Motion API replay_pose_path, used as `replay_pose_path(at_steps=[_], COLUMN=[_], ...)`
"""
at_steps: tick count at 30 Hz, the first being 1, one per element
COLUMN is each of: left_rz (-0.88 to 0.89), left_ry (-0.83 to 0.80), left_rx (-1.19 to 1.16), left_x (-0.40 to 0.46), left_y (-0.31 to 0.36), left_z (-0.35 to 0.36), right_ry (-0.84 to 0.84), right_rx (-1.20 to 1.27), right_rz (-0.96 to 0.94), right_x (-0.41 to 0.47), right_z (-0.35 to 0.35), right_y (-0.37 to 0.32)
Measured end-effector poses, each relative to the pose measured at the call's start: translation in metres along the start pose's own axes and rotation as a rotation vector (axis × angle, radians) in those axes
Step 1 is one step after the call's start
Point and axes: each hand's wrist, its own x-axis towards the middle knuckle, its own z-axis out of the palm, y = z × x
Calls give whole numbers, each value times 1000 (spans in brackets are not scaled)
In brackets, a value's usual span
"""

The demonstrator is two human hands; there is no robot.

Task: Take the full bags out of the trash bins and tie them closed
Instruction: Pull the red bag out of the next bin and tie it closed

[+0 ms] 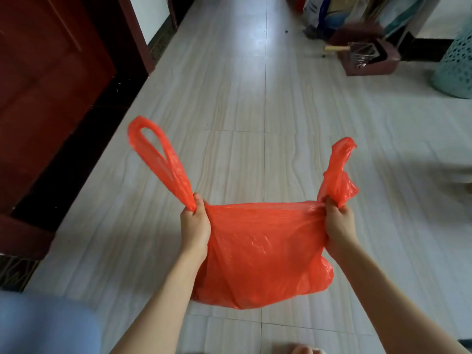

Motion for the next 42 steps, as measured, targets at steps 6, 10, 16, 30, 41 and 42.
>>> replay_pose_path(at_steps=[6,10,16,30,41,42], left_rz=[-246,-350,-295,-461,-300,-248], left_ry=[-401,-627,-490,-559,-507,-494], left_rx=[-478,-648,-613,-723,-514,-498], left_x=[-5,-6,-5,-8,-5,-7], left_y=[2,4,3,-1,-16,-16], left_z=[2,-1,15,-4,-2,-1], right_ry=[-20,-91,-234,-195,-264,-265], right_rx=[116,84,138,815,70,71], right_rz=[245,305,415,439,36,29], right_x=[-15,-23,-28,-20,-21,-22], right_z=[16,23,16,10,11,12], right_y=[3,6,8,-1,8,7])
